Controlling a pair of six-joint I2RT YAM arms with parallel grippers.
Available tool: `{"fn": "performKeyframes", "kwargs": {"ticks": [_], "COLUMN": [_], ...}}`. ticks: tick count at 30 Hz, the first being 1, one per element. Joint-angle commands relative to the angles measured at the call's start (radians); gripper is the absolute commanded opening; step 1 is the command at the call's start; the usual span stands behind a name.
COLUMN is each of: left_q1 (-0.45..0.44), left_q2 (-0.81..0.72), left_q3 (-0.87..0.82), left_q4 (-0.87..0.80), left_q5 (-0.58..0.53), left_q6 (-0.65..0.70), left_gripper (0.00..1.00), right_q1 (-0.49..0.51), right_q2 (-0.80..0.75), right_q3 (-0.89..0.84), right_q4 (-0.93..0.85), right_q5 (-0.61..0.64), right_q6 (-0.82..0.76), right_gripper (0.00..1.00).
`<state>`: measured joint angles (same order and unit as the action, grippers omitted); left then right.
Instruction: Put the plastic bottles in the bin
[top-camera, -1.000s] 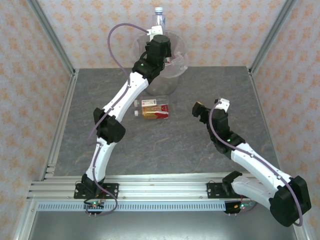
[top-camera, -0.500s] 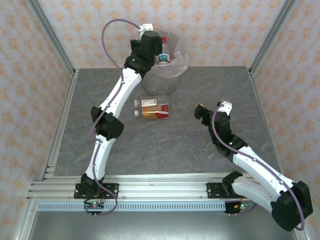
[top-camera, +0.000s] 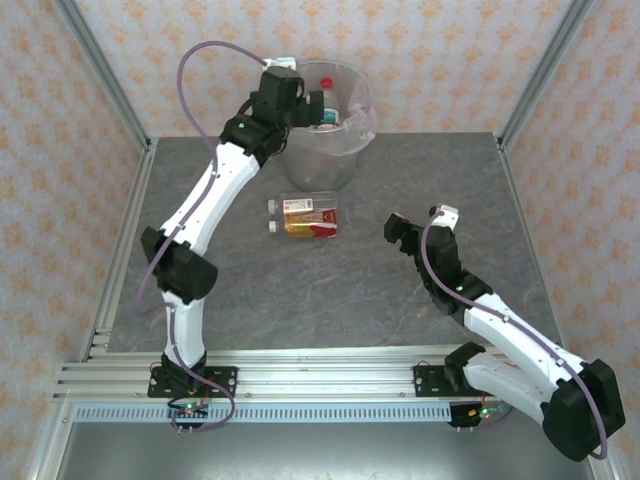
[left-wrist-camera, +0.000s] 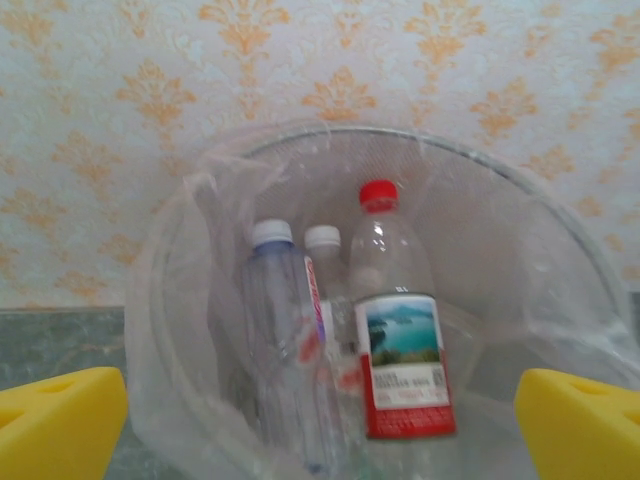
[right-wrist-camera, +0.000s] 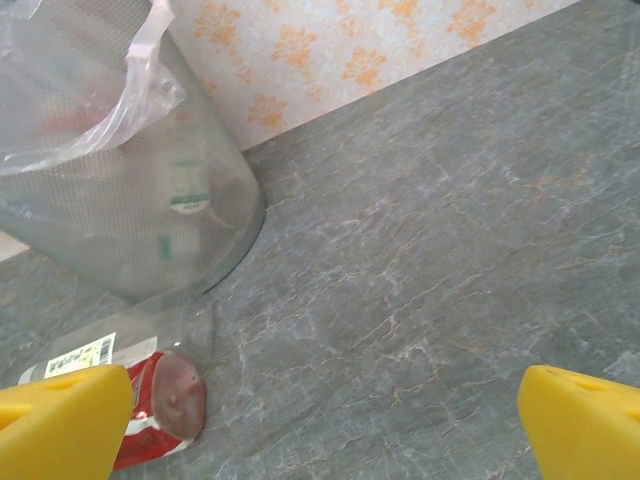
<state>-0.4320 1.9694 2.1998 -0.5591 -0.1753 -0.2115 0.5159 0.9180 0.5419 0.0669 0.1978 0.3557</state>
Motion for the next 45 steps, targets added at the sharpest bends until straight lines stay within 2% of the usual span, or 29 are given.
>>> {"fn": "performKeyframes", "kwargs": {"ticks": [1,9,13,18,28,34,39,45], "left_q1": [-0.002,0.011,0.032,0.063,0.148,0.178,0.197,0.211], "left_q2": [-0.129,-0.400,-0.489,-0.584,-0.663,-0.696,-0.712,-0.706], "left_q3": [-0.157,-0.604,-0.741,-0.906,-1.066,-1.137,-1.165,-1.169], "left_q4": [0.134,0.320,0.325,0.340,0.259,0.240,0.230,0.228], "left_q5": [0.076,-0.012,-0.071,-0.109,-0.165,-0.174,-0.176,-0.167], "left_q6": [-0.063,-0.176,-0.242,-0.299,-0.419,-0.455,-0.468,-0.466], "left_gripper": [1.00,1.00,1.00,1.00,1.00,1.00,1.00,1.00], "right_q1": [-0.002,-0.002,0.001,0.009,0.044,0.062,0.087,0.107], "right_q2": [0.026,0.211,0.311,0.446,0.697,0.871,1.027,1.114], "right_q3": [-0.013,0.097,0.159,0.285,0.536,0.737,0.919,1.013], "right_q4": [0.071,0.084,0.077,-0.023,-0.265,-0.442,-0.611,-0.630], "right_q5": [-0.134,-0.350,-0.435,-0.523,-0.635,-0.624,-0.559,-0.557], "right_q6": [-0.087,-0.269,-0.364,-0.508,-0.821,-1.013,-1.148,-1.182], "right_gripper": [0.99,0.99,0.99,0.99,0.99,1.00,0.99,0.99]}}
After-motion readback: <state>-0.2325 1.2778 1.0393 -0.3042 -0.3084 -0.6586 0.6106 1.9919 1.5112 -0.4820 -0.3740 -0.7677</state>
